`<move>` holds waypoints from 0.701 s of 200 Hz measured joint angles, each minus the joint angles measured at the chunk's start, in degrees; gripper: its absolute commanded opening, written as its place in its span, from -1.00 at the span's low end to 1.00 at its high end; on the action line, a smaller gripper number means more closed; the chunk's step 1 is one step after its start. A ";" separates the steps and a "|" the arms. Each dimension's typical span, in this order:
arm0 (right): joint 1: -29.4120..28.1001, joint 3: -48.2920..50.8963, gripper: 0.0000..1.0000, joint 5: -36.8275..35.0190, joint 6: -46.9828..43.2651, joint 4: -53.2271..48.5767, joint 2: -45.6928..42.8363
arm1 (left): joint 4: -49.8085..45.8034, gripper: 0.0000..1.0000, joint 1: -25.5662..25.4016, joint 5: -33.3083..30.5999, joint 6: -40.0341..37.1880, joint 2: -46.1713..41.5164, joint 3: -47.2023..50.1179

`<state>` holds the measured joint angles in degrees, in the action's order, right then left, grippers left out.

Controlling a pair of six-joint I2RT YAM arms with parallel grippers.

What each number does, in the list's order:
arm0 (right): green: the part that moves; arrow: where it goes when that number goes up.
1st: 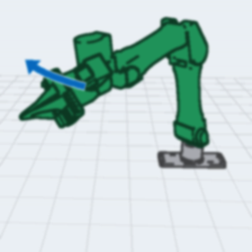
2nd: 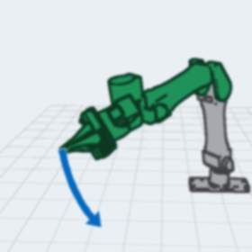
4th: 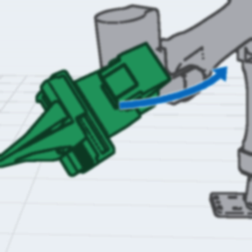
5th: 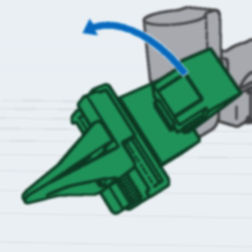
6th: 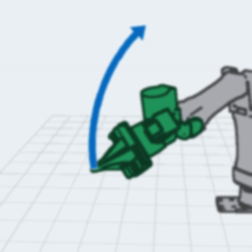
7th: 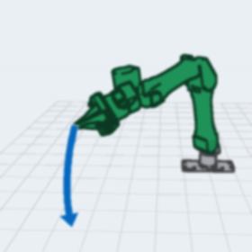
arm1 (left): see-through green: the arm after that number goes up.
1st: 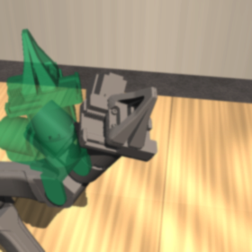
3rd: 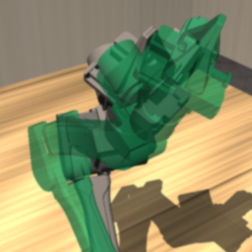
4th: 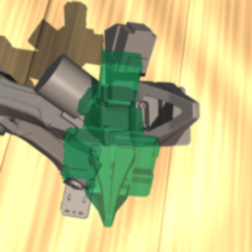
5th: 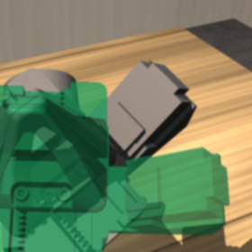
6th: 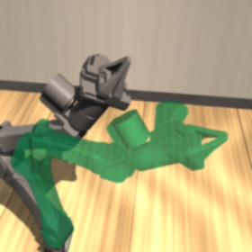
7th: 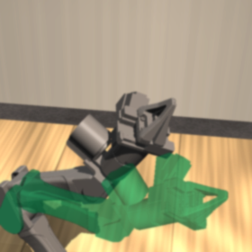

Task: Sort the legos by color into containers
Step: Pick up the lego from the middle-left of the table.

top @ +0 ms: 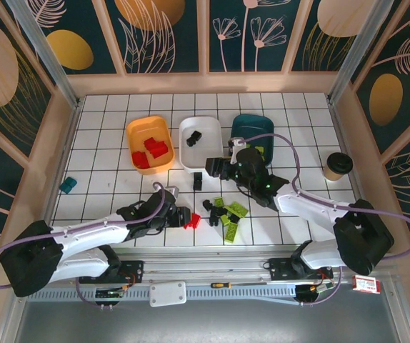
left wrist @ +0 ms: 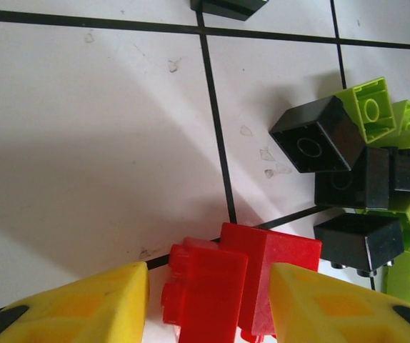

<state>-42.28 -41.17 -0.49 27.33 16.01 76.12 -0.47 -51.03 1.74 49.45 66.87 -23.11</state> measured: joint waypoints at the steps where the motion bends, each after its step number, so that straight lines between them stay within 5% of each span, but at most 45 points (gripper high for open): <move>1: 0.00 0.00 0.44 -0.02 0.00 0.00 0.00 | 0.20 -0.08 0.00 0.09 -0.02 0.00 0.07; 90: 0.79 0.83 0.44 -0.66 0.02 -0.90 -1.60 | 1.92 -0.64 0.00 0.70 0.83 1.62 1.55; 140: 1.09 0.85 0.44 -1.27 0.02 -1.38 -3.26 | -8.09 -0.80 2.14 -7.69 -1.03 -4.96 -3.82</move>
<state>-41.19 -40.32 -1.76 27.35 14.63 72.86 -8.56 -48.88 -5.96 48.42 61.91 -26.94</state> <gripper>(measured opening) 0.719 0.212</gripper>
